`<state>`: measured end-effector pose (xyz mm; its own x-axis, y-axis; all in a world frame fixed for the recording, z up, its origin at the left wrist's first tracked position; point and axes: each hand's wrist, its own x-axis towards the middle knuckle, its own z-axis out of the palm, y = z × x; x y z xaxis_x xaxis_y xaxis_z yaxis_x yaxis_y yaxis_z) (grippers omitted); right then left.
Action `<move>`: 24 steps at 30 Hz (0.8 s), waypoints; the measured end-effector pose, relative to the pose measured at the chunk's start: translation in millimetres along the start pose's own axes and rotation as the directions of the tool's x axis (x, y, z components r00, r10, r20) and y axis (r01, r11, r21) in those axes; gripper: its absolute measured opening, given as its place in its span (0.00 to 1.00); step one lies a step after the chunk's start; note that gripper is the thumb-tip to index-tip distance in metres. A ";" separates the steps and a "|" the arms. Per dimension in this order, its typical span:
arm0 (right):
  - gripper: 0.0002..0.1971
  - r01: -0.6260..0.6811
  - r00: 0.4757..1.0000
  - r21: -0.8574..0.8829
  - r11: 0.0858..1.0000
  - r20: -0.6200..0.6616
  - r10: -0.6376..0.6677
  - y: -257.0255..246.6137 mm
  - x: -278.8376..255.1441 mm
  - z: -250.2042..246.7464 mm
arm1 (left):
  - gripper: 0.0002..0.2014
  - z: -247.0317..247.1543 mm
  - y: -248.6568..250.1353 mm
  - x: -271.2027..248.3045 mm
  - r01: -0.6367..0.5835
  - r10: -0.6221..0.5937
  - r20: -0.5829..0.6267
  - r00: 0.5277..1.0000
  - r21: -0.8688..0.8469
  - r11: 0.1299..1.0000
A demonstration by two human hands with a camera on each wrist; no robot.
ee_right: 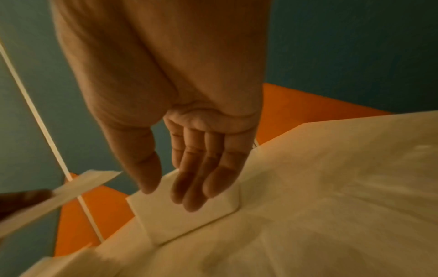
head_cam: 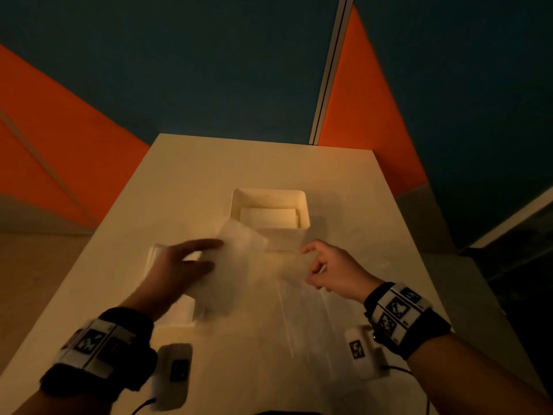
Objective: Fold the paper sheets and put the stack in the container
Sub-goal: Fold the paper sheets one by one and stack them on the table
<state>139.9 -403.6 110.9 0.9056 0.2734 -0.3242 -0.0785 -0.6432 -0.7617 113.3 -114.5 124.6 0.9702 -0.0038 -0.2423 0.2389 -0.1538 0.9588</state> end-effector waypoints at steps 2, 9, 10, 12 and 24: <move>0.22 -0.049 0.998 -0.059 0.997 -0.043 0.047 15.6 1.2 -3.7 | 0.17 -17.4 -10.2 -1.7 -0.001 -0.010 -0.132 0.991 -0.083 0.997; 0.18 -0.201 0.974 -0.133 0.971 -0.134 0.183 52.9 5.1 -15.3 | 0.18 -49.3 -39.0 -12.2 0.081 -0.123 -0.272 0.954 -0.161 0.984; 0.18 -0.215 0.971 -0.142 0.966 -0.138 0.195 56.2 5.6 -16.5 | 0.19 -49.9 -41.8 -13.5 0.096 -0.135 -0.276 0.952 -0.151 0.984; 0.18 -0.236 0.965 -0.156 0.959 -0.153 0.213 60.9 6.1 -18.7 | 0.19 -50.2 -47.1 -14.2 0.116 -0.141 -0.296 0.945 -0.100 0.988; 0.42 -0.153 0.964 -0.696 0.701 0.053 0.262 58.8 17.5 -12.5 | 0.17 -51.5 -70.5 -9.6 0.134 0.143 -0.301 0.943 0.736 0.664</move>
<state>156.3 -445.6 67.5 0.8299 0.1328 -0.5419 0.0970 -0.9908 -0.0942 89.3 -52.7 67.0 0.9612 0.2719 -0.0470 0.2588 -0.8295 0.4949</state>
